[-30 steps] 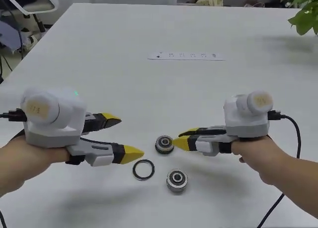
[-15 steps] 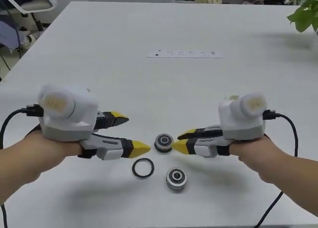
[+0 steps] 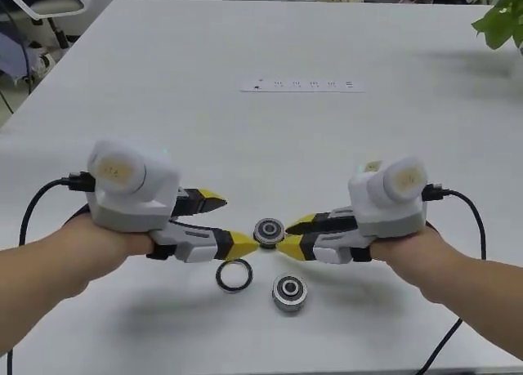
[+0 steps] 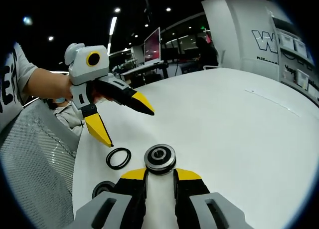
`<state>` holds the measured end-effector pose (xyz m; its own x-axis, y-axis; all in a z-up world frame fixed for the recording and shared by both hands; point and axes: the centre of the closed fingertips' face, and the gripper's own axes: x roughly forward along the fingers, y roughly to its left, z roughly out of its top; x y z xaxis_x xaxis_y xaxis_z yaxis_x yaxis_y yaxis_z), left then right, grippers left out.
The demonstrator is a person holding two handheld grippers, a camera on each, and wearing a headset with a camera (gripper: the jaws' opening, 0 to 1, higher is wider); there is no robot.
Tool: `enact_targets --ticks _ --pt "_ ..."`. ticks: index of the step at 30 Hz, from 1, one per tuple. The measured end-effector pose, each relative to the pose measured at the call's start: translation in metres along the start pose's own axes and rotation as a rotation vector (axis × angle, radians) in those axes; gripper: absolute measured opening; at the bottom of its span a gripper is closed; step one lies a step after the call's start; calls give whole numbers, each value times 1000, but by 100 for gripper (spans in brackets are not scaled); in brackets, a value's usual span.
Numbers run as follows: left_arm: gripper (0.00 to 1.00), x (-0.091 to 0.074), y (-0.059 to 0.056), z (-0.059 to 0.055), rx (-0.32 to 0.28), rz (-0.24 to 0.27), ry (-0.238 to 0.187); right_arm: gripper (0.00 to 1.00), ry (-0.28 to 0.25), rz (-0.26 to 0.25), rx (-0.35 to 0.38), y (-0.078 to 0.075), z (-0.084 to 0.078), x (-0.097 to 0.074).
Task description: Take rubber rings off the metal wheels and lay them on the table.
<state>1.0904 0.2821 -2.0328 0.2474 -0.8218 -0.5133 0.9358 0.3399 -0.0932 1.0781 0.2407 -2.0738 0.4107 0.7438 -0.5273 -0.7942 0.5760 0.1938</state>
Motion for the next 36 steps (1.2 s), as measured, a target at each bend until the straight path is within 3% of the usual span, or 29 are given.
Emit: enact_targets --ticks 6,24,36 --pt "45 7 -4 0 -21 -27 -1 15 4 0 -6 0 -3 2" --pt "35 32 -11 -2 13 -68 39 7 8 -9 -38 -3 -4 1" --pt "25 40 -11 -4 32 -67 57 5 4 -10 -33 -3 -4 2"
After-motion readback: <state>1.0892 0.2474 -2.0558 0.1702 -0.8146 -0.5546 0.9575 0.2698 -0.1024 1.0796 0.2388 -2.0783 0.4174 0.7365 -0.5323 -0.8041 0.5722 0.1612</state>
